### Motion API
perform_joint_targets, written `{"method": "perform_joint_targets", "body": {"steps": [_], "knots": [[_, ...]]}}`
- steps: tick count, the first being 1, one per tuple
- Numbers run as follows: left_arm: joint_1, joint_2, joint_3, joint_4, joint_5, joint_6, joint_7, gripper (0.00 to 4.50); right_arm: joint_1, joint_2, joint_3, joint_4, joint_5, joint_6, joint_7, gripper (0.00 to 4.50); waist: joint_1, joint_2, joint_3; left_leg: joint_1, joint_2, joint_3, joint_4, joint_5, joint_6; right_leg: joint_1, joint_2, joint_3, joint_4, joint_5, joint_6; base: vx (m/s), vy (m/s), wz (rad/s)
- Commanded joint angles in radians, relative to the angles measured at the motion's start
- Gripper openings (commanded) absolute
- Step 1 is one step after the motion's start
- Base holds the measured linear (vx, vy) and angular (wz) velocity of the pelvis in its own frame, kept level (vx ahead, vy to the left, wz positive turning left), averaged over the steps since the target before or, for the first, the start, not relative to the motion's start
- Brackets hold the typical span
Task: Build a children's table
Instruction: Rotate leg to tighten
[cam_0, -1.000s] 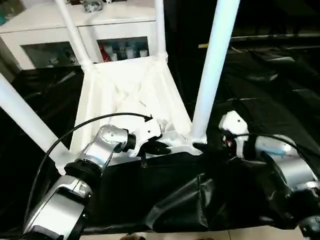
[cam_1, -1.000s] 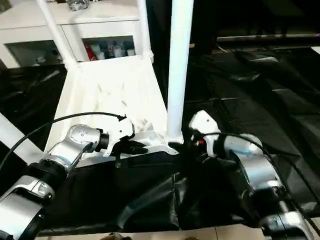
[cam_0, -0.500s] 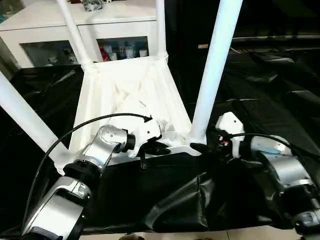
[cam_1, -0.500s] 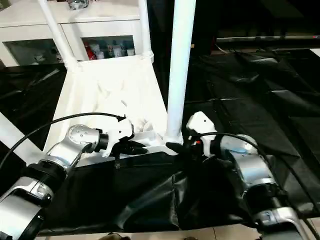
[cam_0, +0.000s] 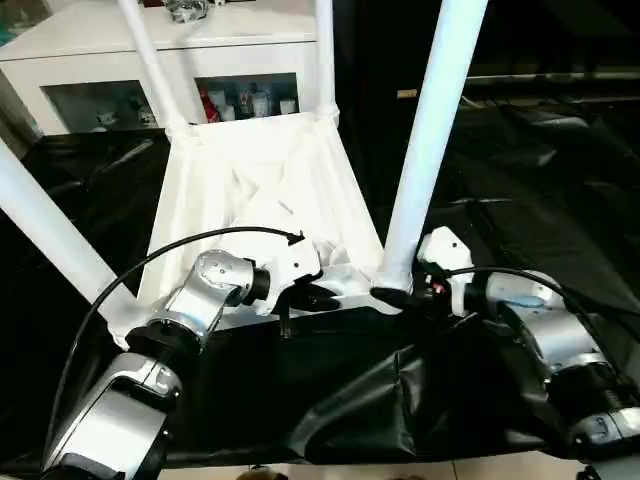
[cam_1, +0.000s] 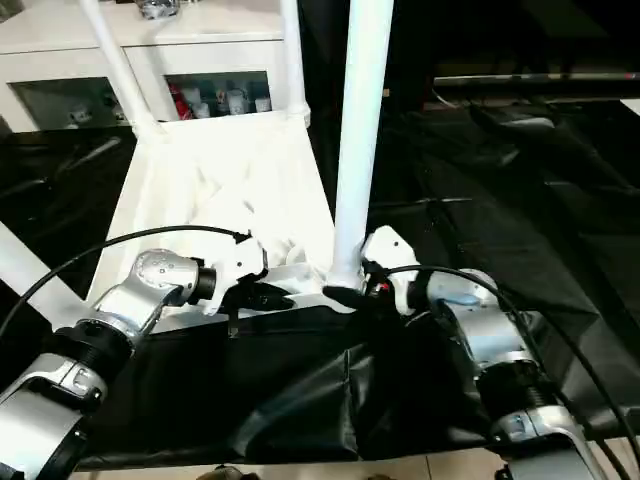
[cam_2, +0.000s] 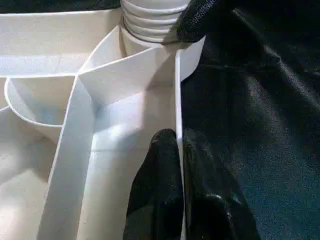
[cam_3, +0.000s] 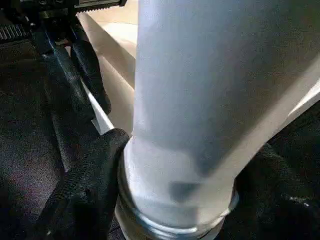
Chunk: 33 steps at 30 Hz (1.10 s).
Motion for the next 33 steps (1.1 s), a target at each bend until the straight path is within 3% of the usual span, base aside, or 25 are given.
{"method": "perform_joint_targets", "body": {"steps": [1,8,11,13,16,20,27,28,33], "knots": [[0.008,-0.002,-0.007,-0.028,0.002,0.004,-0.028,0.0,-0.015,0.009,0.003,0.008,0.001,-0.011,0.009,2.76,0.001,-0.026,-0.078,0.016,0.04,-0.012,-0.062,-0.161,0.11,0.051,-0.05,0.032,-0.051,-0.196,-0.252,0.0,0.0,0.0],[0.006,-0.007,-0.005,-0.02,0.004,0.014,-0.023,0.0,0.002,0.017,0.002,0.024,-0.006,-0.022,0.008,2.73,0.0,-0.028,-0.078,0.017,0.04,-0.011,-0.062,-0.165,0.106,0.052,-0.051,0.032,-0.051,-0.193,-0.255,0.0,0.0,0.0],[-0.001,-0.022,0.009,-0.006,0.008,0.047,0.03,0.0,0.003,0.04,-0.021,0.041,0.002,0.008,-0.046,2.72,-0.002,-0.027,-0.076,0.018,0.039,-0.01,-0.063,-0.176,0.101,0.05,-0.051,0.032,-0.054,-0.208,-0.255,0.0,0.0,0.0],[-0.019,-0.067,0.044,0.024,0.001,0.102,0.141,0.0,-0.011,0.102,-0.08,0.095,0.005,0.072,-0.224,2.72,-0.009,-0.029,-0.071,0.02,0.036,-0.011,-0.066,-0.212,0.079,0.047,-0.051,0.033,-0.064,-0.278,-0.24,0.0,0.0,0.0],[-0.039,-0.123,0.063,0.051,0.01,0.159,0.266,0.0,-0.009,0.162,-0.106,0.125,-0.012,0.11,-0.379,2.72,-0.019,-0.032,-0.068,0.024,0.034,-0.013,-0.071,-0.263,0.039,0.044,-0.05,0.034,-0.074,-0.382,-0.205,0.0,0.0,0.0],[-0.063,-0.234,0.089,0.087,0.025,0.23,0.477,0.0,-0.017,0.28,-0.147,0.145,-0.043,0.167,-0.645,2.72,-0.029,-0.031,-0.065,0.029,0.03,-0.015,-0.073,-0.296,0.021,0.037,-0.048,0.031,-0.086,-0.444,-0.176,0.0,0.0,0.0],[-0.056,-0.278,0.062,0.07,0.041,0.221,0.473,0.0,-0.039,0.338,-0.108,0.15,-0.067,0.153,-0.654,2.72,-0.035,-0.027,-0.067,0.027,0.027,-0.02,-0.077,-0.33,0.036,0.037,-0.049,0.027,-0.098,-0.487,-0.135,0.0,0.0,0.0],[-0.056,-0.267,0.058,0.069,0.045,0.218,0.459,0.0,-0.037,0.338,-0.109,0.137,-0.057,0.146,-0.631,3.28,-0.036,-0.023,-0.067,0.025,0.028,-0.021,-0.079,-0.329,0.037,0.039,-0.049,0.026,-0.096,-0.469,-0.139,0.0,0.0,0.0],[-0.047,-0.183,0.047,0.05,0.05,0.178,0.336,0.0,-0.035,0.281,-0.127,0.062,-0.02,0.134,-0.511,3.6,-0.036,-0.025,-0.07,0.018,0.029,-0.021,-0.081,-0.314,0.053,0.045,-0.05,0.028,-0.088,-0.391,-0.166,0.0,0.0,0.0]]}}
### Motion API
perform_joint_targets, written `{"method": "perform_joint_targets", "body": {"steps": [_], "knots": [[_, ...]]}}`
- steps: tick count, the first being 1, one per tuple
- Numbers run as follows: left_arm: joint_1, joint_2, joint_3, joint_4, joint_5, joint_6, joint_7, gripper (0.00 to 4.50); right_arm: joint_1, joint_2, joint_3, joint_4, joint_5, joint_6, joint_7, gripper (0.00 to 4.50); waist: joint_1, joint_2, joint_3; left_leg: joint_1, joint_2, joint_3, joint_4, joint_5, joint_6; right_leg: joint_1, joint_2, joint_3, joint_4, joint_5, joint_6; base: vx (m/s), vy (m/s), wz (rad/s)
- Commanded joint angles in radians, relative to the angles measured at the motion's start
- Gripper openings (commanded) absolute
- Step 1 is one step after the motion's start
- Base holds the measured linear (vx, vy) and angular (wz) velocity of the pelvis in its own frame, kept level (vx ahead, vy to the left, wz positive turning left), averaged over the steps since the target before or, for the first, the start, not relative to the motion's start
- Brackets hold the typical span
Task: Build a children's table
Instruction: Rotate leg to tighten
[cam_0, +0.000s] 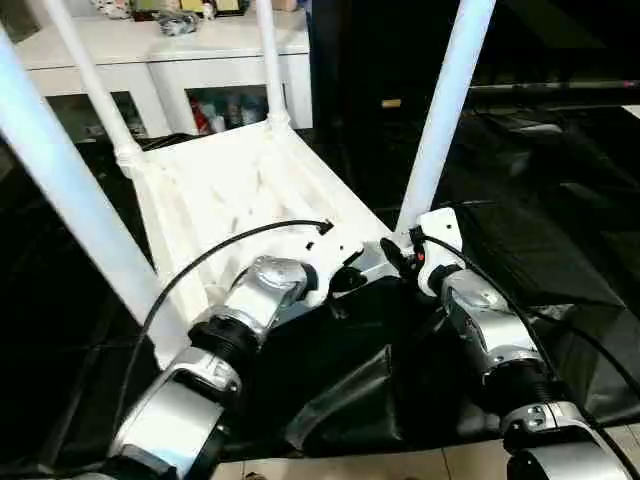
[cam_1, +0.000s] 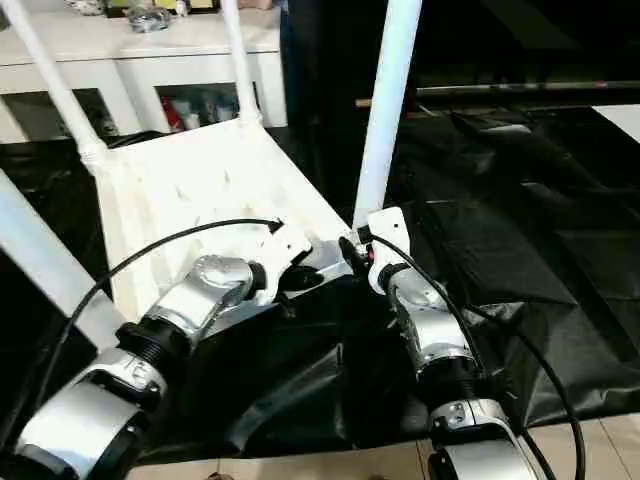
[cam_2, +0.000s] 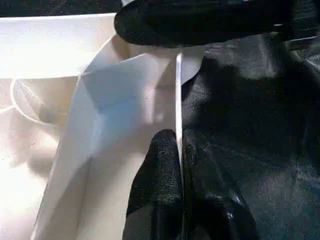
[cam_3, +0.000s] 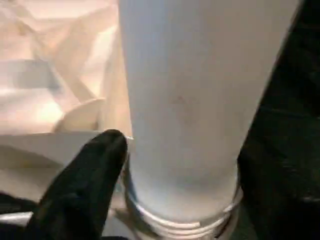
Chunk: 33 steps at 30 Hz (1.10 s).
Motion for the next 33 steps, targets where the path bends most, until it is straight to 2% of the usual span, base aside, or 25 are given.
{"method": "perform_joint_targets", "body": {"steps": [1,2,3,4,5,6,7,9,11,14,20,22,23,28,33], "knots": [[0.02,0.035,-0.018,-0.022,0.0,-0.061,-0.082,0.0,0.008,-0.026,0.06,-0.071,0.029,0.04,0.152,3.85,0.002,-0.021,-0.061,0.015,0.032,-0.02,-0.078,-0.303,0.066,0.041,-0.049,0.028,-0.085,-0.366,-0.182,0.0,0.0,0.0],[0.022,0.047,-0.019,-0.025,-0.002,-0.069,-0.103,0.0,0.015,-0.047,0.069,-0.095,0.037,0.052,0.192,3.88,0.002,-0.025,-0.062,0.011,0.031,-0.02,-0.077,-0.29,0.071,0.047,-0.049,0.027,-0.083,-0.354,-0.184,0.0,0.0,0.0],[0.026,0.066,-0.02,-0.028,-0.006,-0.088,-0.137,0.0,0.029,-0.083,0.087,-0.137,0.045,0.063,0.256,3.88,0.004,-0.021,-0.062,0.011,0.033,-0.019,-0.078,-0.285,0.074,0.046,-0.05,0.029,-0.081,-0.346,-0.186,0.0,0.0,0.0],[0.041,0.095,-0.025,-0.049,-0.027,-0.139,-0.227,0.0,0.056,-0.144,0.11,-0.205,0.062,0.076,0.351,3.88,0.006,-0.021,-0.062,0.012,0.036,-0.017,-0.077,-0.274,0.08,0.045,-0.05,0.031,-0.08,-0.331,-0.189,0.0,0.0,0.0],[0.047,0.105,-0.026,-0.059,-0.037,-0.15,-0.262,0.0,0.066,-0.164,0.117,-0.227,0.067,0.079,0.381,3.88,0.012,-0.024,-0.063,0.011,0.038,-0.018,-0.077,-0.258,0.088,0.05,-0.051,0.031,-0.078,-0.31,-0.191,0.0,0.0,0.0],[0.055,0.121,-0.027,-0.075,-0.05,-0.15,-0.312,0.0,0.081,-0.196,0.124,-0.259,0.078,0.089,0.429,3.88,0.015,-0.021,-0.063,0.009,0.041,-0.017,-0.076,-0.239,0.096,0.049,-0.053,0.032,-0.072,-0.284,-0.203,0.0,0.0,0.0],[0.055,0.124,-0.028,-0.077,-0.051,-0.147,-0.317,0.0,0.083,-0.2,0.124,-0.263,0.079,0.091,0.436,3.88,0.015,-0.019,-0.065,0.012,0.041,-0.014,-0.074,-0.236,0.095,0.045,-0.051,0.032,-0.07,-0.275,-0.216,0.0,0.0,0.0],[0.056,0.141,-0.026,-0.077,-0.057,-0.147,-0.35,0.0,0.103,-0.245,0.139,-0.289,0.074,0.087,0.496,3.88,0.016,-0.019,-0.065,0.012,0.041,-0.014,-0.074,-0.238,0.091,0.046,-0.05,0.03,-0.069,-0.272,-0.222,0.0,0.0,0.0],[0.053,0.151,-0.008,-0.067,-0.078,-0.182,-0.39,0.0,0.125,-0.291,0.155,-0.31,0.063,0.079,0.561,3.88,0.023,-0.02,-0.064,0.018,0.044,-0.012,-0.073,-0.241,0.089,0.041,-0.05,0.034,-0.07,-0.27,-0.228,0.0,0.0,0.0],[0.048,0.141,0.023,-0.052,-0.105,-0.208,-0.397,0.0,0.128,-0.303,0.157,-0.309,0.057,0.073,0.567,3.88,0.027,-0.025,-0.064,0.013,0.043,-0.01,-0.073,-0.228,0.085,0.043,-0.052,0.034,-0.066,-0.267,-0.23,0.0,0.0,0.0],[0.046,0.123,0.056,-0.031,-0.137,-0.221,-0.411,0.0,0.125,-0.316,0.162,-0.325,0.063,0.086,0.579,3.88,0.03,-0.026,-0.062,0.015,0.042,-0.009,-0.073,-0.23,0.081,0.041,-0.052,0.035,-0.072,-0.312,-0.213,0.0,0.0,0.0],[0.051,0.13,0.042,-0.012,-0.114,-0.235,-0.411,0.0,0.119,-0.313,0.163,-0.311,0.054,0.071,0.575,3.88,0.03,-0.023,-0.062,0.014,0.041,-0.01,-0.073,-0.231,0.08,0.041,-0.052,0.034,-0.072,-0.322,-0.208,0.0,0.0,0.0],[0.052,0.131,0.042,-0.007,-0.112,-0.241,-0.411,0.0,0.118,-0.312,0.162,-0.308,0.052,0.068,0.574,3.88,0.029,-0.025,-0.062,0.013,0.041,-0.009,-0.073,-0.233,0.079,0.041,-0.051,0.034,-0.073,-0.327,-0.204,0.0,0.0,0.0],[0.056,0.111,0.079,0.004,-0.143,-0.248,-0.41,0.0,0.107,-0.301,0.156,-0.289,0.049,0.049,0.559,3.88,0.028,-0.025,-0.06,0.014,0.04,-0.009,-0.074,-0.246,0.076,0.039,-0.052,0.033,-0.078,-0.372,-0.19,0.0,0.0,0.0],[0.061,0.093,0.105,0.012,-0.165,-0.249,-0.418,0.0,0.109,-0.297,0.159,-0.278,0.043,0.037,0.557,3.88,0.029,-0.025,-0.061,0.014,0.04,-0.008,-0.073,-0.236,0.08,0.039,-0.051,0.034,-0.076,-0.351,-0.198,0.0,0.0,0.0]]}}
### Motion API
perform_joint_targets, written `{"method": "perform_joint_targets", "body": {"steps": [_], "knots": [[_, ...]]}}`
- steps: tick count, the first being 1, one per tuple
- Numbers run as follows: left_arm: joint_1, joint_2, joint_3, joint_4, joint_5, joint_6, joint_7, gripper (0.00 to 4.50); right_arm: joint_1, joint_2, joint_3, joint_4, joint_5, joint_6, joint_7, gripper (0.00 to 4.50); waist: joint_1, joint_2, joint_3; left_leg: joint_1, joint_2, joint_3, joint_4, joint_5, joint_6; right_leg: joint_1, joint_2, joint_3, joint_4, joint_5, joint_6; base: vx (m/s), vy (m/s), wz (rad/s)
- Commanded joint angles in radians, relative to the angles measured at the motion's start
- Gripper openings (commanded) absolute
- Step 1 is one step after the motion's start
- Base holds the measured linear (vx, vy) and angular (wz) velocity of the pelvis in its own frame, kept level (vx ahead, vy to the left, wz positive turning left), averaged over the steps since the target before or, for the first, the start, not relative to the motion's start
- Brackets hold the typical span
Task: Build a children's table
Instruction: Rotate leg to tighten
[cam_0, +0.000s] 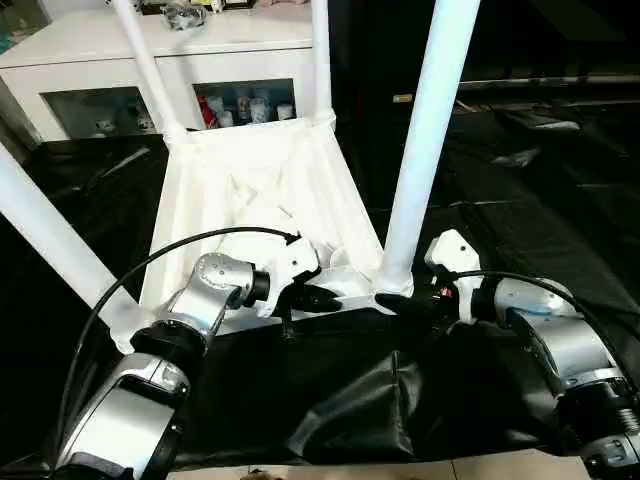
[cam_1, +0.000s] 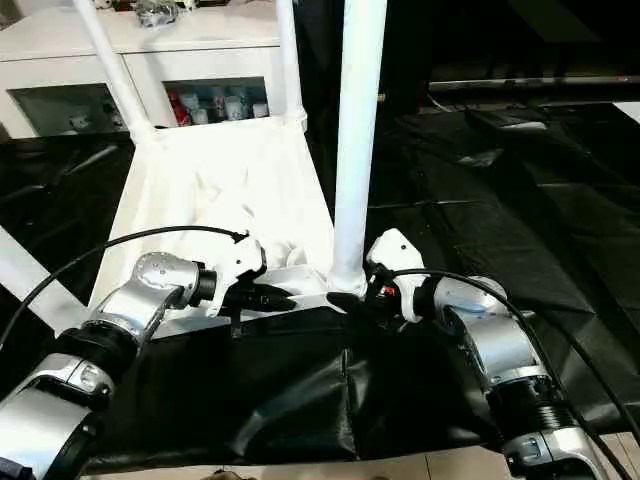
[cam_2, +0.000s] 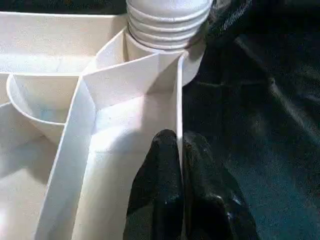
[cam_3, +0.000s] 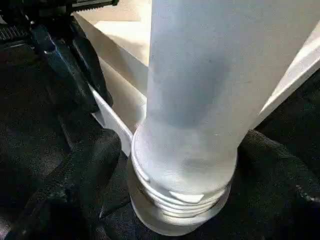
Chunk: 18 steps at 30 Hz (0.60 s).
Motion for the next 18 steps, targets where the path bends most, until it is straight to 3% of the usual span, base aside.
{"method": "perform_joint_targets", "body": {"steps": [1,8,15,18], "knots": [[0.011,-0.041,0.061,-0.009,-0.109,-0.034,-0.007,0.0,-0.01,0.011,0.01,0.01,-0.006,-0.016,0.003,3.88,0.0,-0.031,-0.062,0.016,0.038,-0.018,-0.069,-0.235,0.082,0.043,-0.051,0.031,-0.076,-0.345,-0.202,0.0,0.0,0.0],[0.035,-0.042,0.047,0.019,-0.064,-0.068,-0.004,0.0,-0.007,0.01,0.009,0.021,-0.015,-0.034,-0.005,3.88,0.001,-0.03,-0.065,0.013,0.039,-0.016,-0.066,-0.202,0.103,0.045,-0.05,0.031,-0.067,-0.27,-0.221,0.0,0.0,0.0],[0.028,-0.014,-0.012,0.053,0.025,-0.113,0.025,0.0,-0.011,0.008,0.01,0.028,-0.027,-0.058,-0.007,3.88,-0.001,-0.03,-0.06,0.019,0.041,-0.017,-0.072,-0.255,0.079,0.04,-0.051,0.032,-0.079,-0.37,-0.191,0.0,0.0,0.0],[0.022,-0.011,-0.017,0.063,0.037,-0.121,0.03,0.0,-0.018,0.011,0.012,0.034,-0.03,-0.063,-0.007,3.88,-0.001,-0.031,-0.06,0.019,0.041,-0.017,-0.072,-0.258,0.073,0.04,-0.05,0.032,-0.078,-0.362,-0.193,0.0,0.0,0.0]]}}
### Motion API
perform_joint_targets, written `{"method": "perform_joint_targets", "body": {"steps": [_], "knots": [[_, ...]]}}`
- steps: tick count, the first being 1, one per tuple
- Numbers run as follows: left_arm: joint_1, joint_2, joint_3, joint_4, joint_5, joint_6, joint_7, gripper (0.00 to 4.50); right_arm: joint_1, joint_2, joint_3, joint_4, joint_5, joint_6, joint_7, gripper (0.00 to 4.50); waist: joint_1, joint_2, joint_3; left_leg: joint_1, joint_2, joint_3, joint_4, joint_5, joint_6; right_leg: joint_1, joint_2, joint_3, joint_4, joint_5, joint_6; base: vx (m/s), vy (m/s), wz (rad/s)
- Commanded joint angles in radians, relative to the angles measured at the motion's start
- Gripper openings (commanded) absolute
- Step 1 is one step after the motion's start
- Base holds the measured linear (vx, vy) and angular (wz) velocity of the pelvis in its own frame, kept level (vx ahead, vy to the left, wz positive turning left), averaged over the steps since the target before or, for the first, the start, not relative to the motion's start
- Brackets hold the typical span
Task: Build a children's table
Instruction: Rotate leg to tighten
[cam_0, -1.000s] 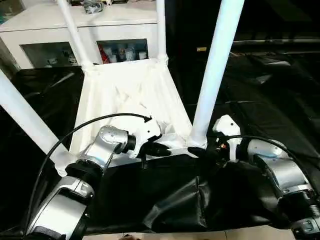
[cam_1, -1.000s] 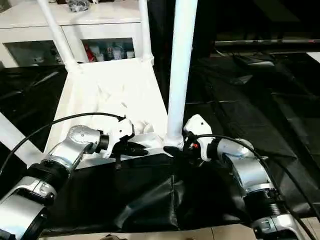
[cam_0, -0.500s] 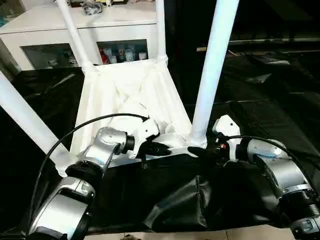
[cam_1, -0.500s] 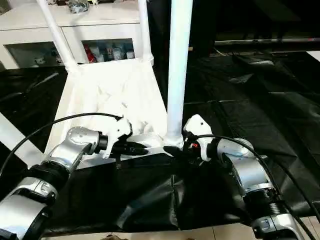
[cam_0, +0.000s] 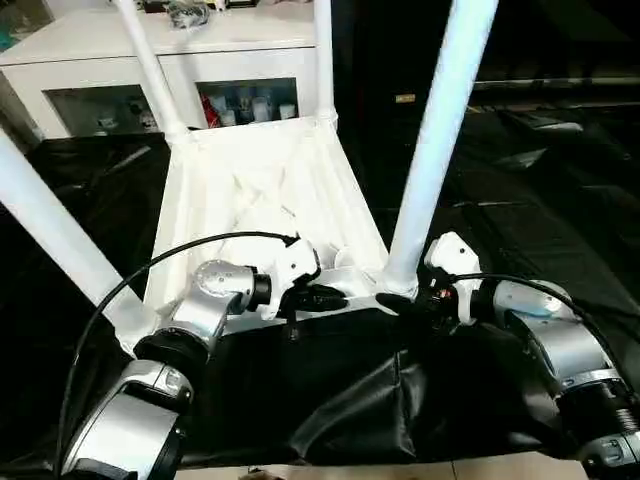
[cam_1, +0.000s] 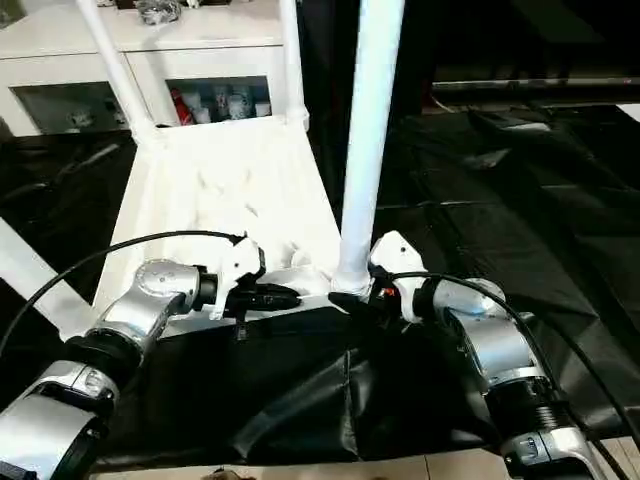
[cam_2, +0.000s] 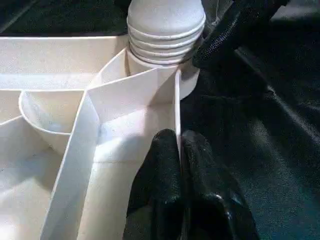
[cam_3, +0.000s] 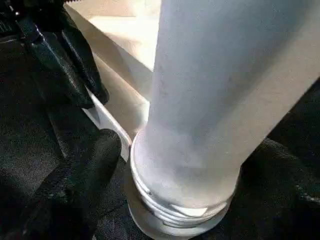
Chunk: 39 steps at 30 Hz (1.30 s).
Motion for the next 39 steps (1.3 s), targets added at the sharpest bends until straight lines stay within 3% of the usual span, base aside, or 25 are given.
{"method": "perform_joint_targets", "body": {"steps": [1,4,16,26,28,30,33,34,36,37,38,39], "knots": [[0.004,-0.003,-0.027,0.034,0.028,-0.005,-0.001,0.0,-0.026,0.01,0.011,0.016,-0.001,-0.019,0.005,3.88,-0.005,-0.031,-0.061,0.019,0.04,-0.018,-0.072,-0.259,0.072,0.04,-0.051,0.033,-0.077,-0.356,-0.199,0.0,0.0,0.0],[0.002,-0.004,-0.028,0.032,0.025,-0.004,-0.007,0.0,-0.039,0.022,0.005,0.039,0.008,-0.018,0.005,3.88,-0.005,-0.032,-0.061,0.018,0.04,-0.017,-0.072,-0.254,0.075,0.039,-0.051,0.033,-0.077,-0.352,-0.203,0.0,0.0,0.0],[-0.002,0.007,-0.031,0.041,0.03,-0.007,-0.015,0.0,-0.044,0.027,0.001,0.07,0.012,-0.026,0.029,2.77,-0.002,-0.03,-0.062,0.017,0.041,-0.016,-0.071,-0.237,0.082,0.042,-0.052,0.033,-0.071,-0.311,-0.218,0.0,0.0,0.0],[0.0,0.016,-0.03,0.041,0.034,-0.005,-0.022,0.0,-0.028,0.032,0.011,0.081,-0.002,-0.046,0.027,2.69,-0.003,-0.028,-0.062,0.017,0.041,-0.017,-0.072,-0.25,0.076,0.042,-0.052,0.033,-0.072,-0.316,-0.218,0.0,0.0,0.0],[-0.004,0.005,-0.03,0.048,0.045,0.017,0.023,0.0,-0.019,0.052,-0.007,0.096,0.007,-0.026,-0.012,2.69,-0.004,-0.028,-0.06,0.017,0.041,-0.018,-0.074,-0.259,0.074,0.042,-0.052,0.032,-0.073,-0.324,-0.218,0.0,0.0,0.0],[-0.016,-0.015,-0.041,0.069,0.086,0.051,0.133,0.0,-0.015,0.111,-0.062,0.132,0.044,0.01,-0.105,2.69,-0.006,-0.026,-0.06,0.019,0.041,-0.017,-0.074,-0.27,0.071,0.039,-0.052,0.033,-0.075,-0.336,-0.216,0.0,0.0,0.0],[-0.023,-0.046,-0.042,0.08,0.099,0.081,0.204,0.0,-0.014,0.17,-0.097,0.171,0.048,0.029,-0.22,2.69,-0.012,-0.027,-0.053,0.029,0.04,-0.023,-0.081,-0.334,0.029,0.029,-0.053,0.031,-0.089,-0.447,-0.191,0.0,0.0,0.0],[-0.032,-0.091,-0.041,0.083,0.102,0.114,0.267,0.0,-0.02,0.226,-0.106,0.205,0.024,0.028,-0.34,2.69,-0.019,-0.029,-0.048,0.033,0.039,-0.027,-0.085,-0.39,0.01,0.026,-0.054,0.027,-0.097,-0.521,-0.163,0.0,0.0,0.0],[-0.043,-0.123,-0.038,0.09,0.11,0.141,0.339,0.0,-0.033,0.26,-0.109,0.228,-0.003,0.033,-0.433,2.69,-0.028,-0.028,-0.044,0.038,0.037,-0.029,-0.086,-0.432,-0.004,0.02,-0.053,0.024,-0.105,-0.569,-0.147,0.0,0.0,0.0],[-0.058,-0.159,-0.031,0.094,0.109,0.177,0.393,0.0,-0.053,0.298,-0.113,0.25,-0.023,0.05,-0.52,2.69,-0.044,-0.029,-0.037,0.047,0.032,-0.035,-0.086,-0.503,-0.021,0.014,-0.05,0.012,-0.118,-0.654,-0.111,0.0,0.0,0.0],[-0.058,-0.159,-0.031,0.094,0.109,0.177,0.393,0.0,-0.053,0.298,-0.113,0.25,-0.023,0.05,-0.52,2.69,-0.044,-0.029,-0.037,0.047,0.032,-0.035,-0.086,-0.503,-0.021,0.014,-0.05,0.012,-0.118,-0.654,-0.111,0.0,0.0,0.0],[-0.07,-0.185,-0.022,0.099,0.103,0.203,0.433,0.0,-0.068,0.321,-0.11,0.264,-0.037,0.062,-0.565,2.69,-0.052,-0.029,-0.033,0.059,0.026,-0.041,-0.079,-0.555,-0.025,0.01,-0.05,-0.002,-0.136,-0.725,-0.075,-0.059,0.029,-0.05]]}}
